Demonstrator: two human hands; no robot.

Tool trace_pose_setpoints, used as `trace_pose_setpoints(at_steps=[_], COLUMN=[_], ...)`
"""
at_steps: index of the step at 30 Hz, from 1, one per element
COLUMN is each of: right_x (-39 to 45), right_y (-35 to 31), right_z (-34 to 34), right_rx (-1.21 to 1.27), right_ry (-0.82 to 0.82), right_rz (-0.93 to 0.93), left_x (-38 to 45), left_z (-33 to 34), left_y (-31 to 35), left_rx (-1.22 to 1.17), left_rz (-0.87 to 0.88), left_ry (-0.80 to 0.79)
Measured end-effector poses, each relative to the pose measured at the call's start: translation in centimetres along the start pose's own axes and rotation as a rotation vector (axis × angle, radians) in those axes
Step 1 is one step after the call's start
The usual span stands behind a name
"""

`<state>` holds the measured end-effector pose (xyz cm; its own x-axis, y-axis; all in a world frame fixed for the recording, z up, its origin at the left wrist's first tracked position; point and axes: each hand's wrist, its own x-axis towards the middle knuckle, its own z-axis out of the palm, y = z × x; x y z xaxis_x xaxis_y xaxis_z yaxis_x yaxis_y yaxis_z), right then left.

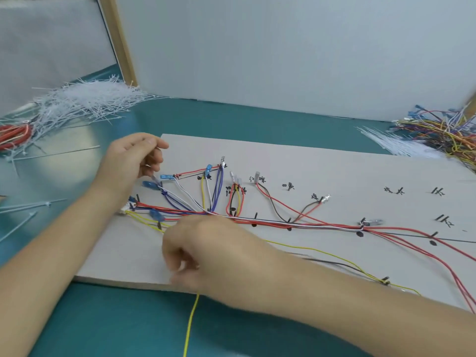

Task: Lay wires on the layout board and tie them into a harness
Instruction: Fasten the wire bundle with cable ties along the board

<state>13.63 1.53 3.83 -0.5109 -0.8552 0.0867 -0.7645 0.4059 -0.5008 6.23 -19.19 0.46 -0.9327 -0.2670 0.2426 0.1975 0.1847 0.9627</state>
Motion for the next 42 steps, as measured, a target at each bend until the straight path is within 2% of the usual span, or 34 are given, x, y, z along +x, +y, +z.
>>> trace_pose_setpoints(at_steps=[5, 7, 12, 14, 16, 25, 28, 32, 38, 42], right_x=[-3.7, -5.3, -9.7, -11.1, -12.2, -14.3, -14.5, -14.5, -13.5, -11.9], right_y=[0.7, 1.5, 3.5, 4.3, 5.0, 7.6, 8.1, 8.2, 7.8, 8.4], right_z=[-3.5, -4.5, -7.1, -7.9, -8.7, -8.6, -8.7, -8.4, -8.5, -9.2], right_rx=[0.463, 0.616, 0.925, 0.987, 1.050, 1.015, 0.956, 0.781, 0.799, 0.707], right_ry=[0.009, -0.022, -0.129, -0.140, -0.115, -0.116, -0.117, -0.113, -0.018, 0.223], right_rz=[0.204, 0.264, 0.377, 0.431, 0.491, 0.474, 0.487, 0.541, 0.582, 0.568], left_x=[-1.2, -2.1, -5.1, -6.0, -6.5, -6.6, -5.9, -4.9, -3.7, -3.5], left_z=[1.1, 1.8, 4.1, 4.9, 5.6, 9.7, 11.7, 13.7, 15.0, 15.2], left_y=[1.3, 2.4, 5.0, 5.8, 6.3, 6.5, 6.2, 5.7, 5.0, 4.6], left_rx=[0.191, 0.241, 0.287, 0.350, 0.403, 0.512, 0.637, 0.676, 0.746, 0.750], left_rz=[0.117, 0.146, 0.083, 0.155, 0.253, 0.353, 0.365, 0.317, 0.262, 0.211], left_ry=[-0.101, -0.249, -0.752, -0.881, -0.942, -0.850, -0.862, -0.884, -0.906, -0.871])
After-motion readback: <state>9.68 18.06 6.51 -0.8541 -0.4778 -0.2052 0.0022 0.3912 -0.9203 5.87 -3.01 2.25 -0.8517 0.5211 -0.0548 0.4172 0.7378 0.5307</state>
